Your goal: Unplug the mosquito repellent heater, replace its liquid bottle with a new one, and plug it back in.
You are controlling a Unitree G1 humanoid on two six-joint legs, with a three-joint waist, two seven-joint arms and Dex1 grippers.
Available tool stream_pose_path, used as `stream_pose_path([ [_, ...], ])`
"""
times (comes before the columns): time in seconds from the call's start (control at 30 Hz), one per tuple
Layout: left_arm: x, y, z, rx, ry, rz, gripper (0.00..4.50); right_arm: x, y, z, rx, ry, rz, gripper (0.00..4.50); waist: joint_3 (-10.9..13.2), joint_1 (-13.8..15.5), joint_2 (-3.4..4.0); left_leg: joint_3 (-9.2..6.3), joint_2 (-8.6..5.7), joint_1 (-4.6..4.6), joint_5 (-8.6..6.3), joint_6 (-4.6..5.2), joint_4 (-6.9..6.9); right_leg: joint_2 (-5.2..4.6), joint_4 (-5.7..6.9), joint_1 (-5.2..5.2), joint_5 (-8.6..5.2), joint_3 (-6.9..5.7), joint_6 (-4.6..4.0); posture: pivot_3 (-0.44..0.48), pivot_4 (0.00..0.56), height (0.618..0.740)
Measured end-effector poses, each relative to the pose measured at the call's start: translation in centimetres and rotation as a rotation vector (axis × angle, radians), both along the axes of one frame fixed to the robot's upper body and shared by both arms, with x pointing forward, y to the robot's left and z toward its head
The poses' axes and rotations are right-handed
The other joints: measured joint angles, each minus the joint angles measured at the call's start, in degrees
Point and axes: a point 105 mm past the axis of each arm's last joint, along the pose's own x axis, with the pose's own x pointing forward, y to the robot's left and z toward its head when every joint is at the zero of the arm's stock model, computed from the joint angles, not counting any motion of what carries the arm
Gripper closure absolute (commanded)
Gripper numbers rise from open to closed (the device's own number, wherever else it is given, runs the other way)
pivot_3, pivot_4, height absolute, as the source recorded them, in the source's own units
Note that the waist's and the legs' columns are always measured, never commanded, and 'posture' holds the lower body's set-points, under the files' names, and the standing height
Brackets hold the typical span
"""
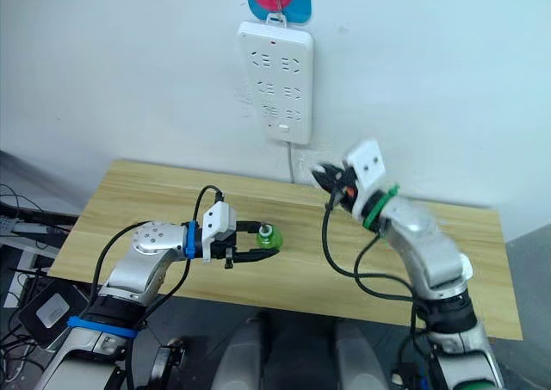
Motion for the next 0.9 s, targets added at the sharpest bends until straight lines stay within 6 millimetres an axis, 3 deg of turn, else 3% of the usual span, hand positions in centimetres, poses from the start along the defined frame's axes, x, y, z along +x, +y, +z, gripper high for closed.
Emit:
stream_pose_path([
  [0.03,0.1,-0.1,0.2,-0.001,-0.004,-0.001,2.27,0.4,-0.4,-2.1,-0.007,0.036,-0.063,4.14,0.0,-0.15,0.01,0.04,0.0,-0.01,0.0,0.0,0.0,0.01,0.07,-0.06,0.0,0.05,0.0,0.024,0.317,0.74],
  [0.1,0.2,-0.4,0.5,-0.008,-0.013,-0.008,2.27,1.0,-1.0,-4.4,-0.018,0.047,-0.16,4.14,0.0,-0.76,0.01,0.12,0.04,0.0,0.0,0.0,-0.02,0.04,0.14,-0.14,0.01,0.13,-0.01,0.026,0.319,0.74],
  [0.37,-0.3,-0.1,0.2,0.002,0.005,-0.008,2.27,2.4,-3.9,-7.6,-0.019,0.025,-0.416,4.14,0.01,-0.34,0.01,0.12,0.04,0.02,0.01,-0.01,-0.2,0.06,0.13,-0.18,-0.02,0.14,-0.07,0.037,0.33,0.74],
  [0.47,-0.3,0.0,0.3,0.006,0.006,-0.005,2.27,2.4,-4.3,-8.9,0.003,0.065,-0.452,4.14,0.01,-0.23,0.01,0.12,0.04,0.02,0.01,-0.01,-0.25,0.06,0.13,-0.2,-0.04,0.13,-0.11,0.038,0.334,0.74],
  [0.6,-0.4,-0.2,0.5,0.005,0.003,-0.012,2.27,2.7,-4.1,-8.9,0.027,0.064,-0.453,4.14,0.01,-0.27,0.01,0.13,0.05,0.05,0.01,-0.01,-0.25,0.07,0.14,-0.2,-0.05,0.13,-0.12,0.039,0.336,0.74],
  [0.9,-0.4,-0.2,0.5,0.005,0.007,-0.011,2.27,2.0,-3.3,-9.2,0.057,0.078,-0.39,0.97,0.03,-0.24,0.04,0.15,0.05,0.03,0.01,-0.01,-0.32,0.07,0.14,-0.27,-0.07,0.16,-0.14,0.039,0.338,0.74],
])
